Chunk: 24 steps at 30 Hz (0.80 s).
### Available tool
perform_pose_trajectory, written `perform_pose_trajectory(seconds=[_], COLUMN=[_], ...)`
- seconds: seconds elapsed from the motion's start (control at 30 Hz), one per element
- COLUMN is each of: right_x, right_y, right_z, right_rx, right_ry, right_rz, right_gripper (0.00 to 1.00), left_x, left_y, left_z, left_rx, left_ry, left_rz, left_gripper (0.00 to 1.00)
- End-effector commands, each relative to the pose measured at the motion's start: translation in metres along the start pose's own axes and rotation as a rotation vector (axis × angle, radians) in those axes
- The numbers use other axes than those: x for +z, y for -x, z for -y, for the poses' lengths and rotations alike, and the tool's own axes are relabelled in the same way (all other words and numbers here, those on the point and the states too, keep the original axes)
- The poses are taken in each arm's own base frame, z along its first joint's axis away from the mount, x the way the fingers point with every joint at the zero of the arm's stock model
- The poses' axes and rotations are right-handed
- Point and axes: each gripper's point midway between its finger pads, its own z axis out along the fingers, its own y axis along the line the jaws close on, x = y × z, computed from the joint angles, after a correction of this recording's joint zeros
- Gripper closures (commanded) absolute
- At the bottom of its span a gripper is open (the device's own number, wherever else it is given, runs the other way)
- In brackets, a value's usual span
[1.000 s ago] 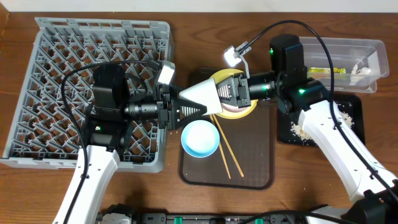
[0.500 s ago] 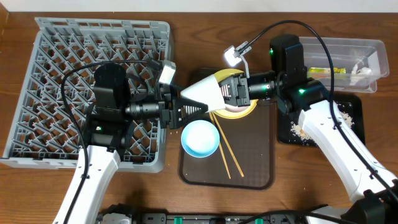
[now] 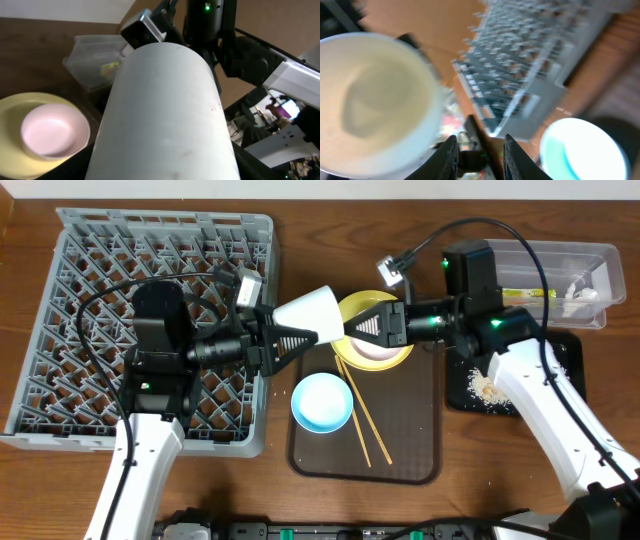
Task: Sort waste into correct bins and load items into the dishwasher
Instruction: 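Place the white cup upside down in the dish rack with the left gripper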
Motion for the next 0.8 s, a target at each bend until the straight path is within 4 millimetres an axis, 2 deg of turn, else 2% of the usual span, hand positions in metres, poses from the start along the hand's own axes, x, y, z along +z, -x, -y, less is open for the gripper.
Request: perform_pose_trajectory(seconds=[0.0, 0.23, 0.37, 0.5, 0.6, 0.7, 0.77], right_x=[-0.015, -0.033, -0.046, -0.06, -0.076, -0.098, -0.109], right_y=[0.012, 0.01, 0.003, -0.005, -0.011, -0.015, -0.016], right_z=[0.038, 0.065, 0.086, 0.102, 0.111, 0.114, 0.112], right_rx=[0.04, 0.086, 0.117, 0.134, 0.128, 0.099, 0.073], right_ry=[-0.185, -0.289, -0.391, -0.492, -0.6, -0.728, -0.789], right_rz=[0.083, 0.101, 0.1, 0.088, 0.071, 0.046, 0.031], right_gripper=[0.72, 0.73, 0.73, 0.73, 0.73, 0.72, 0.71], left_x=[-0.008, -0.028, -0.051, -0.086, -0.127, -0.165, -0.183], left_y=[0.004, -0.018, -0.021, -0.028, -0.037, -0.047, -0.054], left_z=[-0.018, -0.073, -0.091, -0.101, -0.111, -0.114, -0.115], left_rx=[0.039, -0.012, -0.05, -0.123, -0.225, -0.311, -0.357], left_ry=[0.111, 0.428, 0.588, 0.763, 0.967, 1.139, 1.207], left_rz=[0.019, -0.017, -0.004, -0.019, -0.047, -0.069, -0.071], left_gripper=[0.44, 0.44, 0.44, 0.44, 0.45, 0.44, 0.44])
